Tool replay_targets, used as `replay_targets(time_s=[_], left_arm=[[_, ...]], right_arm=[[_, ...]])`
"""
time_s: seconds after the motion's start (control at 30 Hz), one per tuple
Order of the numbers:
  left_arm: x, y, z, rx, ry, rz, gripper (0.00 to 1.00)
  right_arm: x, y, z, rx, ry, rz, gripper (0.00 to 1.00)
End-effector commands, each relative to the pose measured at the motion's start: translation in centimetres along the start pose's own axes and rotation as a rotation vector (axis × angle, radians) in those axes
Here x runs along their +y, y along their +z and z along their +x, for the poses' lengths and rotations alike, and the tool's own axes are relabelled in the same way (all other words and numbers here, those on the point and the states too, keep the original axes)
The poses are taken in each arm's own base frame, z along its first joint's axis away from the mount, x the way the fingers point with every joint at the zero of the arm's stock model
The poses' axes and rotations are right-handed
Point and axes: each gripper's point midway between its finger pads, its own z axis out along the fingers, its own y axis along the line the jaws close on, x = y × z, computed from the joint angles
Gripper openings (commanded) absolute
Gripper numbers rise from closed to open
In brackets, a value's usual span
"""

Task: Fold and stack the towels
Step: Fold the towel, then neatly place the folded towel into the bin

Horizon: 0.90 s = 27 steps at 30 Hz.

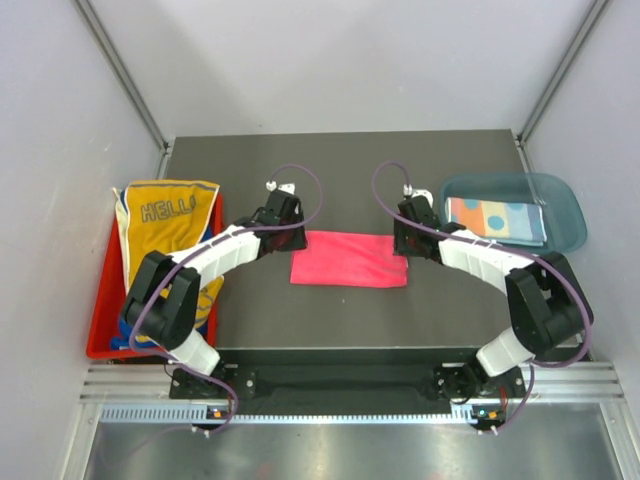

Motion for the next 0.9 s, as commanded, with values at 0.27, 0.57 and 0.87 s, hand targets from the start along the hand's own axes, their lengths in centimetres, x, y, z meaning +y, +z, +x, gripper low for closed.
replay_targets(time_s=[0.27,0.57,0.87], left_arm=[[0.1,2.0,3.4,0.065,0.023,0.014,0.31],[1.8,2.9,5.4,0.100,0.019,-0.050,0.30],[1.0,2.1,4.3,0.082,0.024,-0.024,0.31]], right_arm=[[0.5,1.9,-2.5,-0.020,-0.007,-0.030,0.30],[-0.8,2.6,-4.4,-0.030,0.009,-0.007,0.13],[-1.3,2.2,-3.4,-0.015,0.008,-0.008,0.37]])
